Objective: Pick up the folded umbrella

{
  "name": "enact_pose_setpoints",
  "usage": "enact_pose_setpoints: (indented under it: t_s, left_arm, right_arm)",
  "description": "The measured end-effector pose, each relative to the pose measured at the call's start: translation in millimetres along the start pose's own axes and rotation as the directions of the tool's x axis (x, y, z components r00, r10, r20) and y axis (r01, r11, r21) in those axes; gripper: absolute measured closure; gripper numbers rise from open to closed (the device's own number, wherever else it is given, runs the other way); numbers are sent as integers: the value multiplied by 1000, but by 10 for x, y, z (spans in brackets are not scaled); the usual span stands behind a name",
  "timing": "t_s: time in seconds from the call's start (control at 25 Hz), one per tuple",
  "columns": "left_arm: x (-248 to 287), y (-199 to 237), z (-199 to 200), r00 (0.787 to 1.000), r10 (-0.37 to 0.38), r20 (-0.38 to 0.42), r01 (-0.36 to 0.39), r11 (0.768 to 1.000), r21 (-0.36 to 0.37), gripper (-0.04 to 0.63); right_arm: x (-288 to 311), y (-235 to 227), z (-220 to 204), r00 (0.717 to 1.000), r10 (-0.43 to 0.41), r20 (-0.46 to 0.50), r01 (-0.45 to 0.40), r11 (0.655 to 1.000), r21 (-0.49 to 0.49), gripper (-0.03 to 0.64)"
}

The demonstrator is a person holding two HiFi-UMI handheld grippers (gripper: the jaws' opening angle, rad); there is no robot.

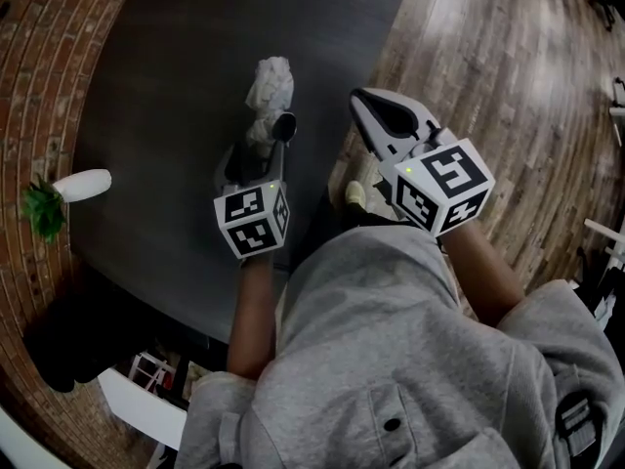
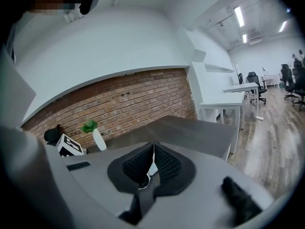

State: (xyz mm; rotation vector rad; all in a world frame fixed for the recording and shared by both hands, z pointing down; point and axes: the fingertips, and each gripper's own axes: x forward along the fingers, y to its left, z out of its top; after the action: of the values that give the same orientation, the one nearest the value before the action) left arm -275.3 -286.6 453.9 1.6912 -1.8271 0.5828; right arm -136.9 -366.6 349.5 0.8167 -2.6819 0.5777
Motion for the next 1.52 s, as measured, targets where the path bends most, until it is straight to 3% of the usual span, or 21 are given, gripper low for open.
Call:
enact_pose_setpoints:
  t_s: [0.76, 0.96, 1.12, 1.52]
  left_arm:
    - [779, 129, -418, 984, -36, -174, 31, 999, -30, 288]
    - [925, 132, -488, 981, -52, -189, 47, 998, -29, 288]
    - [988, 123, -561, 972, -73, -221, 58, 996, -74, 285]
    - [1019, 126, -532, 973, -74, -217, 59, 995, -75, 285]
  right_arm:
    - [389, -103, -195, 995, -16, -94, 17, 1000, 11, 591]
    - [411, -132, -223, 994, -28, -107, 29, 999, 12, 591]
    - [420, -133, -241, 993, -34, -114, 36, 999, 8, 591]
    - [421, -84, -247, 992, -35, -119, 35, 999, -4, 591]
